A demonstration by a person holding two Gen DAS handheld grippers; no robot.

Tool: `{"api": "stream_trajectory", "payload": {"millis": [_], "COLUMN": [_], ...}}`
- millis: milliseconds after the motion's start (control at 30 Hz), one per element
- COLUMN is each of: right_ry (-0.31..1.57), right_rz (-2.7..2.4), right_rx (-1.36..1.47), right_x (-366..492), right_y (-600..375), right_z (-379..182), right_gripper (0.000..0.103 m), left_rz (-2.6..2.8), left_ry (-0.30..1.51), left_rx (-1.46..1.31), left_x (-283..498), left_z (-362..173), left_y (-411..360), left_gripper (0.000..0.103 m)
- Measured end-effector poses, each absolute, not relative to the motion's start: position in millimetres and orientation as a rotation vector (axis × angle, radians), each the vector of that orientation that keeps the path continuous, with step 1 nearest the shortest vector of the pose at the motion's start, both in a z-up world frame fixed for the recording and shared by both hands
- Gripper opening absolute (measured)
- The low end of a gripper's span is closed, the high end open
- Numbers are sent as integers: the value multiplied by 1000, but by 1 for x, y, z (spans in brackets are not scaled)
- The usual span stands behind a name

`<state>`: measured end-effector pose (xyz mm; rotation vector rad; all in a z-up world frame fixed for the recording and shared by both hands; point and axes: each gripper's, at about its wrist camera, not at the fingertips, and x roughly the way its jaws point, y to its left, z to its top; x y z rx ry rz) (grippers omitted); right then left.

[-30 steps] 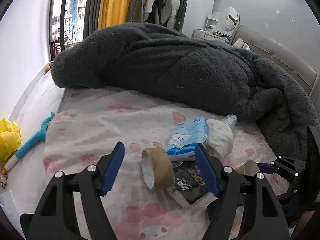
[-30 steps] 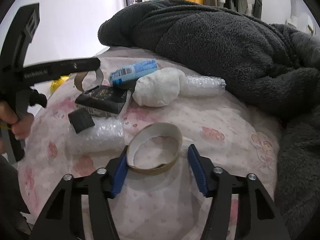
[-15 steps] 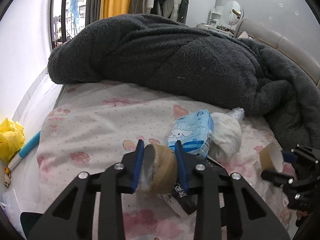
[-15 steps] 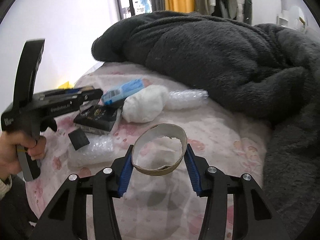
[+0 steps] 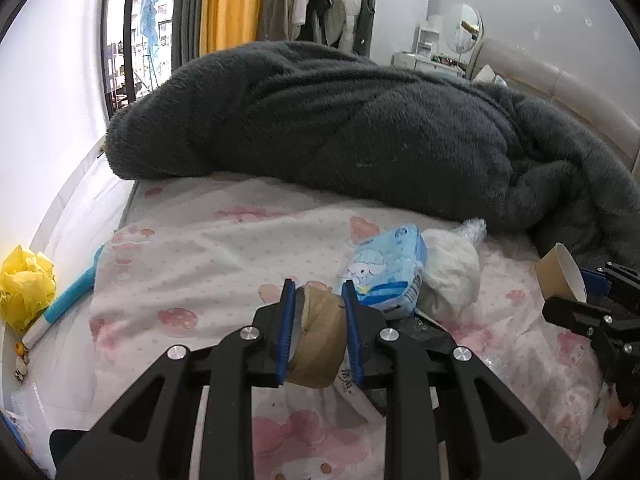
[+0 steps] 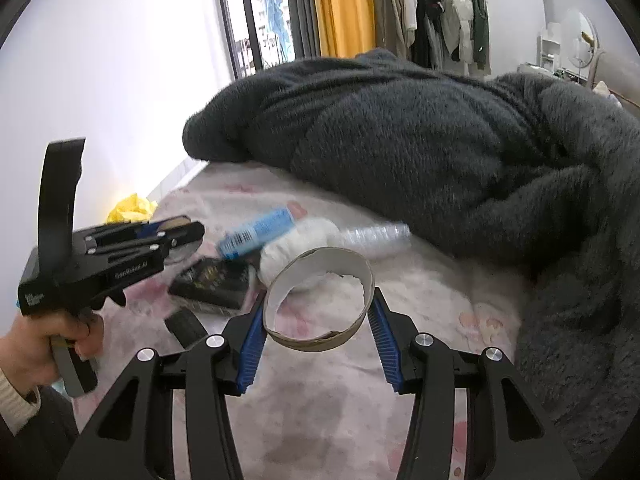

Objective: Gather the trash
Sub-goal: 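Grasp the brown tape roll with the right tool while left tool grasps another tape roll, then carry both tape rolls toward the teal bin with both tools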

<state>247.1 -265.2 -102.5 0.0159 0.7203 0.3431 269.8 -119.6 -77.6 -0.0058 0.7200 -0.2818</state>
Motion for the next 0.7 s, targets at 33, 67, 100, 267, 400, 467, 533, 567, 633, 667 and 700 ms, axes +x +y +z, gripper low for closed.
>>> {"api": "stream_trajectory", "payload": {"millis": [33,67,100,267,400,467,533,567,633,667,700], "right_ry": [710,703,695,656,641,633,628,627,627,627,626], "right_rz": [341,337,330,360,397,408,420,425,430,432,433], "right_rx": [23,32,49,93,104,102,97,94,85,83,84], "right_x": [247,248,249,250,249,246,243,241,238,236,234], "right_y": [-264,-265,-264,-250,-234,-226,-219,-215,-210,-208,-206], "right_z": [-98,-95,-91,-74,-63,-58,-55,-54,-54,-54,-54], "right_gripper": [50,50,50,50,50,50,50,50,50,50,50], "left_rz": [-281,-280,-280,-257,-228,-211,-198,-189,-182,-177,-175], "left_ry": [714,706,701,682,677,674,676,679,681,681,679], "left_rx": [-14,-23,-29,1,-17,-31,-34,-35,-41,-46,-48], "left_x": [269,267,266,258,249,245,242,241,237,234,232], "left_z": [-75,-73,-71,-65,-63,-64,-65,-65,-65,-63,-62], "left_y": [-117,-114,-111,-101,-84,-75,-69,-66,-60,-57,-53], "left_gripper": [25,25,25,25,25,25,25,25,25,25,25]}}
